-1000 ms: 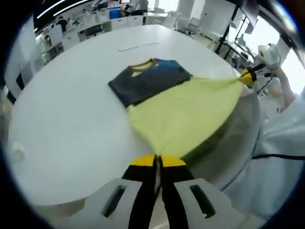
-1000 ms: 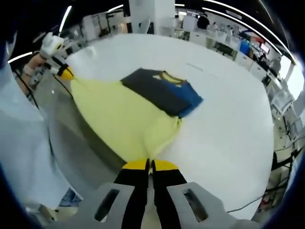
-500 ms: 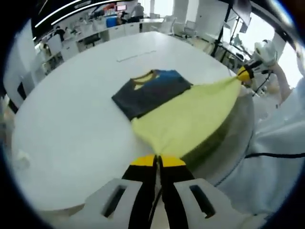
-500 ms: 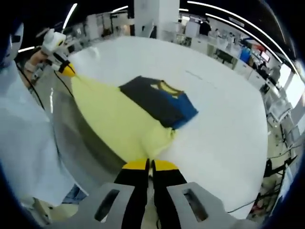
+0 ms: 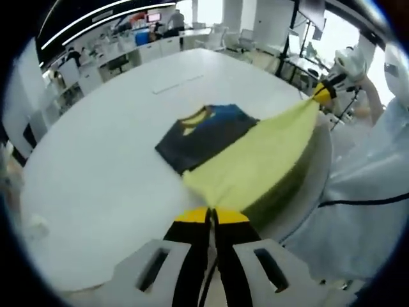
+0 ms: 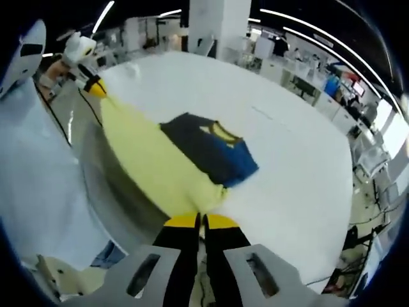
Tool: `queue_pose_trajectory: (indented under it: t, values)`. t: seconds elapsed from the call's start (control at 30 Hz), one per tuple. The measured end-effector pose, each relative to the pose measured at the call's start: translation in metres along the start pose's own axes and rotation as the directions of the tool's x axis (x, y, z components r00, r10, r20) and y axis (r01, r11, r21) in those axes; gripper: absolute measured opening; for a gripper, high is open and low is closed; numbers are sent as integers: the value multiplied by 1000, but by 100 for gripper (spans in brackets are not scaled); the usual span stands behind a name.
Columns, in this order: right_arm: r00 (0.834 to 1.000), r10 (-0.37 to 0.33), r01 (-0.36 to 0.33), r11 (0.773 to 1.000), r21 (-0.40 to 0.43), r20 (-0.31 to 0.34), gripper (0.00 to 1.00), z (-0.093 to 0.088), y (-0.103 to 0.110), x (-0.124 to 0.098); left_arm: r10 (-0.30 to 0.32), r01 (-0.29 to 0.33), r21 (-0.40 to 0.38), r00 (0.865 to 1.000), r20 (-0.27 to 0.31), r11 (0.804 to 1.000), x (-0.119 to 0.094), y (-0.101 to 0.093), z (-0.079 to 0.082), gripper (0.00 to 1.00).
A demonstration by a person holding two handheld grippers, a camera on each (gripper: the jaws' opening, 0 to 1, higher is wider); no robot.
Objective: Fold the garment on the visible template until the final outline fits inside the template.
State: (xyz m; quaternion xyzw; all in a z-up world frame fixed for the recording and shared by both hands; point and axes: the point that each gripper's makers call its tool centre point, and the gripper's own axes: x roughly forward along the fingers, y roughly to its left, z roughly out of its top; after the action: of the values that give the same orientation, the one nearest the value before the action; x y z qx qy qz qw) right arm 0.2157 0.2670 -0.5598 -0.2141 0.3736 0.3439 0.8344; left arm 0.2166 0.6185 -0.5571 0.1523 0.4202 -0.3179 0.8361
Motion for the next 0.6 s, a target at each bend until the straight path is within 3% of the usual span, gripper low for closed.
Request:
queue_pose_trajectory:
  t: [0.6]
  values:
    - [1000, -14, 15, 998, -62, 16, 3, 9, 12, -26, 24, -24, 28, 1000, 20, 999, -23, -9, 2, 0]
